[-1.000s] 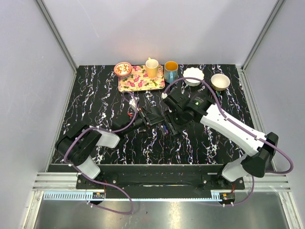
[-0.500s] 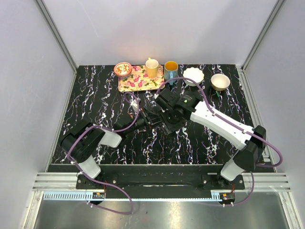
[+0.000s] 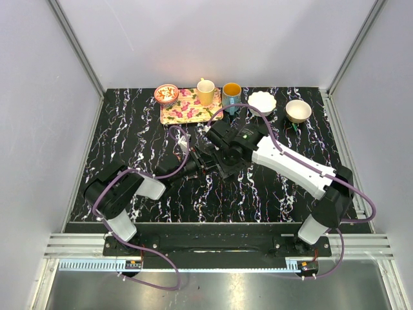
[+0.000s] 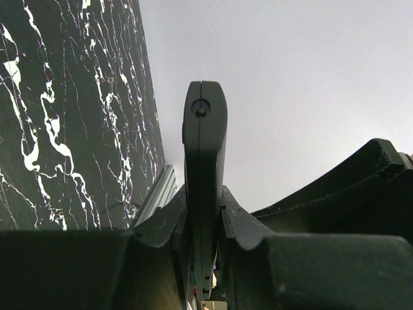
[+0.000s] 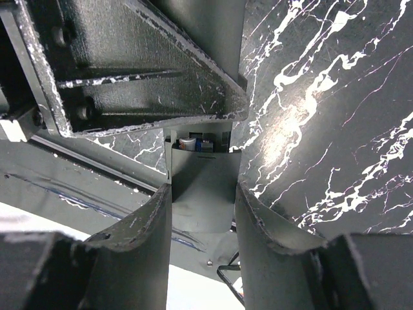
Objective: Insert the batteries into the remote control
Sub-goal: Load the battery cover into the remote control.
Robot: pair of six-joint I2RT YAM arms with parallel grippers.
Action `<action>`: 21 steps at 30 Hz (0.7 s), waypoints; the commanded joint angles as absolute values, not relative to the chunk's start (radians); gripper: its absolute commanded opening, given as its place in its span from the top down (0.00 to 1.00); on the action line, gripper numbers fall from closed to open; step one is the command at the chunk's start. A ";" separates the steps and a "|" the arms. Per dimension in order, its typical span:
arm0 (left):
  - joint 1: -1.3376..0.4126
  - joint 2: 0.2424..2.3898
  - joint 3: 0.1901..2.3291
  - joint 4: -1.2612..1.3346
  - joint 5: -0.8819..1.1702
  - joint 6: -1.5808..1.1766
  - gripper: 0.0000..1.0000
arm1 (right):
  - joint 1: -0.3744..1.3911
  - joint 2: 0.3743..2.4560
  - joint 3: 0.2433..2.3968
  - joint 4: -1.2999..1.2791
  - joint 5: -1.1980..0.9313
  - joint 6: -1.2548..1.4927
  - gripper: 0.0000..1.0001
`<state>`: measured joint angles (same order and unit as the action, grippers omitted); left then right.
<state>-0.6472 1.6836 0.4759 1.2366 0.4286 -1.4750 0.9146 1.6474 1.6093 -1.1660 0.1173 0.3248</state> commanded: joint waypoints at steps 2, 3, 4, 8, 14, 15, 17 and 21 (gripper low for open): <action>-0.653 1.692 0.488 1.365 0.407 -1.497 1.00 | 0.923 1.660 1.609 -1.132 0.146 0.310 1.00; -0.653 1.692 0.488 1.365 0.408 -1.497 1.00 | 0.923 1.661 1.605 -1.129 0.144 0.310 1.00; -0.653 1.690 0.488 1.365 0.408 -1.499 1.00 | 0.923 1.661 1.603 -1.126 0.141 0.308 1.00; -0.653 1.689 0.489 1.365 0.410 -1.499 1.00 | 0.925 1.664 1.597 -1.118 0.129 0.316 1.00; -0.653 1.684 0.494 1.367 0.416 -1.499 1.00 | 0.923 1.670 1.588 -1.117 0.130 0.313 1.00; -0.653 1.683 0.492 1.365 0.417 -1.499 1.00 | 0.925 1.672 1.586 -1.117 0.124 0.313 1.00; -0.655 1.684 0.495 1.364 0.416 -1.497 1.00 | 0.923 1.667 1.586 -1.117 0.120 0.316 1.00; -0.653 1.689 0.497 1.365 0.419 -1.499 1.00 | 0.925 1.661 1.583 -1.127 0.115 0.316 1.00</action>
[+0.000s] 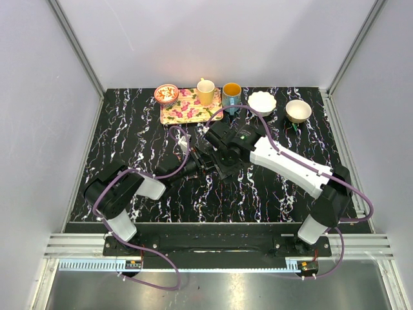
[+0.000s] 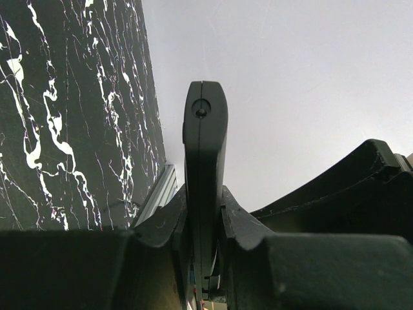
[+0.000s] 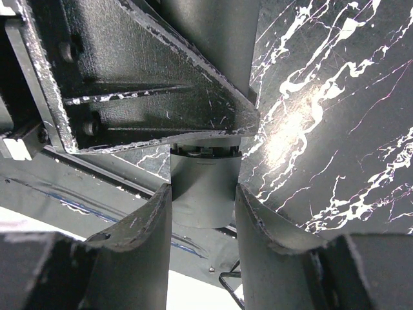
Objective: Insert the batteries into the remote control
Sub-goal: Load the battery cover into the remote control.
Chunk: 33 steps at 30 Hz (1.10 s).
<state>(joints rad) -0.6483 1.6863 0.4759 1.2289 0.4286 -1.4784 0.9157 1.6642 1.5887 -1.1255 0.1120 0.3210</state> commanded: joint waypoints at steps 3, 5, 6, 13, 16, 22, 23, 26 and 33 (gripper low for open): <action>-0.653 1.689 0.497 1.370 0.417 -1.500 1.00 | 0.923 1.655 1.580 -1.137 0.114 0.313 1.00; -0.653 1.689 0.499 1.371 0.419 -1.502 1.00 | 0.923 1.651 1.572 -1.137 0.115 0.310 1.00; -0.653 1.690 0.499 1.371 0.419 -1.502 1.00 | 0.925 1.651 1.568 -1.140 0.121 0.310 1.00; -0.653 1.686 0.492 1.397 0.423 -1.517 1.00 | 0.923 1.664 1.557 -1.135 0.129 0.307 1.00; -0.655 1.683 0.488 1.419 0.423 -1.522 1.00 | 0.925 1.670 1.560 -1.132 0.124 0.305 1.00; -0.660 1.692 0.482 1.459 0.426 -1.539 1.00 | 0.922 1.671 1.563 -1.123 0.123 0.307 0.98; -0.661 1.697 0.483 1.474 0.425 -1.543 1.00 | 0.922 1.669 1.563 -1.120 0.123 0.310 0.98; -0.669 1.703 0.483 1.499 0.425 -1.551 1.00 | 0.923 1.671 1.565 -1.114 0.121 0.311 0.98; -0.681 1.703 0.474 1.548 0.420 -1.563 1.00 | 0.917 1.667 1.568 -1.108 0.097 0.321 0.96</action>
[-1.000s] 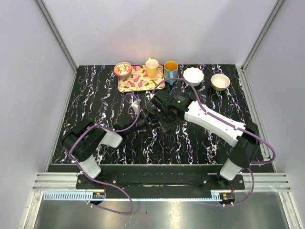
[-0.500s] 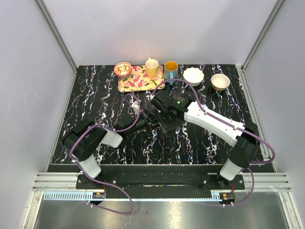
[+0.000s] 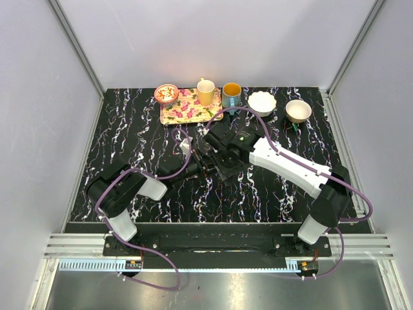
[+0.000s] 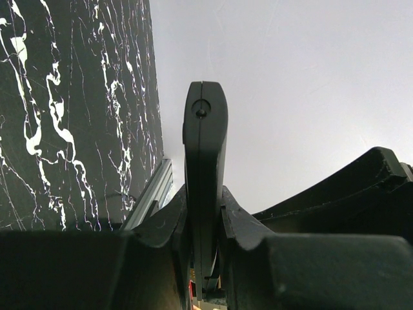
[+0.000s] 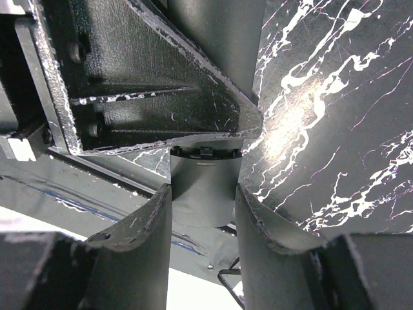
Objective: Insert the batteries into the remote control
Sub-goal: Load the battery cover into the remote control.
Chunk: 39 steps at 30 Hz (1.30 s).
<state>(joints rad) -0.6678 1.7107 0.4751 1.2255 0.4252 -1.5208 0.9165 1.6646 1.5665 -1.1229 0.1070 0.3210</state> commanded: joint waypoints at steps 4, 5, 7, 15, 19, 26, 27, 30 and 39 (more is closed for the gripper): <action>-0.681 1.700 0.469 1.559 0.414 -1.566 1.00 | 0.917 1.661 1.563 -1.106 0.086 0.330 0.95; -0.681 1.700 0.468 1.562 0.413 -1.566 1.00 | 0.917 1.658 1.560 -1.106 0.080 0.331 0.94; -0.681 1.697 0.469 1.565 0.411 -1.566 1.00 | 0.917 1.652 1.555 -1.106 0.074 0.334 0.94; -0.681 1.692 0.474 1.563 0.410 -1.566 1.00 | 0.917 1.628 1.537 -1.104 0.075 0.344 0.82; -0.681 1.692 0.469 1.562 0.408 -1.563 1.00 | 0.916 1.623 1.543 -1.104 0.080 0.347 0.78; -0.684 1.686 0.465 1.565 0.408 -1.562 1.00 | 0.917 1.623 1.549 -1.106 0.098 0.351 0.75; -0.683 1.686 0.465 1.566 0.408 -1.562 1.00 | 0.917 1.620 1.548 -1.108 0.101 0.351 0.75; -0.683 1.690 0.466 1.583 0.416 -1.563 1.00 | 0.910 1.612 1.545 -1.109 0.086 0.350 0.76; -0.683 1.721 0.460 1.629 0.419 -1.578 1.00 | 0.887 1.577 1.557 -1.106 0.015 0.345 0.79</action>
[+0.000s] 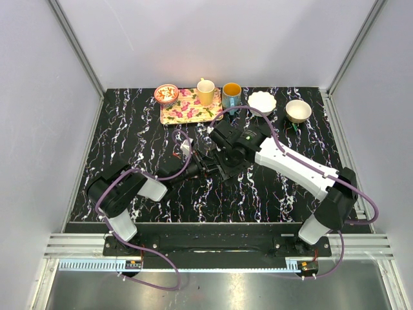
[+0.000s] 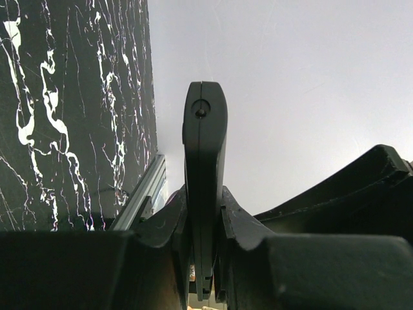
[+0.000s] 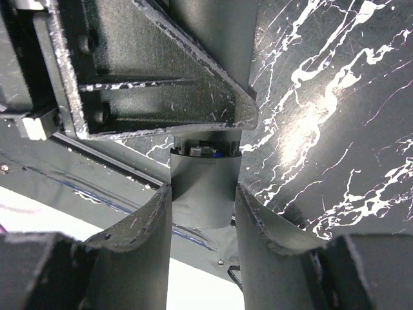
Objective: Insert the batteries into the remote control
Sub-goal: Load the battery cover into the remote control.
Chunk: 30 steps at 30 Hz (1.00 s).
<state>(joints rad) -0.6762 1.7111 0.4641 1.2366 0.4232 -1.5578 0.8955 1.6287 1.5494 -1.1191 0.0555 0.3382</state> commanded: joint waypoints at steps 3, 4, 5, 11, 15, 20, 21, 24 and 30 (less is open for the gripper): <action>-0.683 1.721 0.462 1.631 0.419 -1.578 1.00 | 0.885 1.574 1.560 -1.104 0.003 0.347 0.79; -0.684 1.721 0.462 1.631 0.420 -1.575 1.00 | 0.885 1.574 1.560 -1.104 0.003 0.347 0.79; -0.683 1.721 0.460 1.631 0.420 -1.578 1.00 | 0.887 1.574 1.560 -1.103 0.003 0.347 0.79; -0.683 1.715 0.466 1.631 0.420 -1.582 1.00 | 0.887 1.577 1.545 -1.106 0.003 0.345 0.79; -0.683 1.709 0.472 1.629 0.428 -1.577 1.00 | 0.885 1.574 1.537 -1.112 0.026 0.339 0.79; -0.683 1.710 0.468 1.626 0.434 -1.572 1.00 | 0.885 1.572 1.543 -1.134 0.051 0.328 0.79; -0.681 1.710 0.466 1.626 0.434 -1.571 1.00 | 0.885 1.572 1.543 -1.135 0.052 0.328 0.79; -0.683 1.710 0.468 1.626 0.434 -1.571 1.00 | 0.887 1.577 1.545 -1.141 0.067 0.322 0.79; -0.683 1.704 0.469 1.625 0.436 -1.572 1.00 | 0.887 1.586 1.540 -1.132 0.060 0.321 0.79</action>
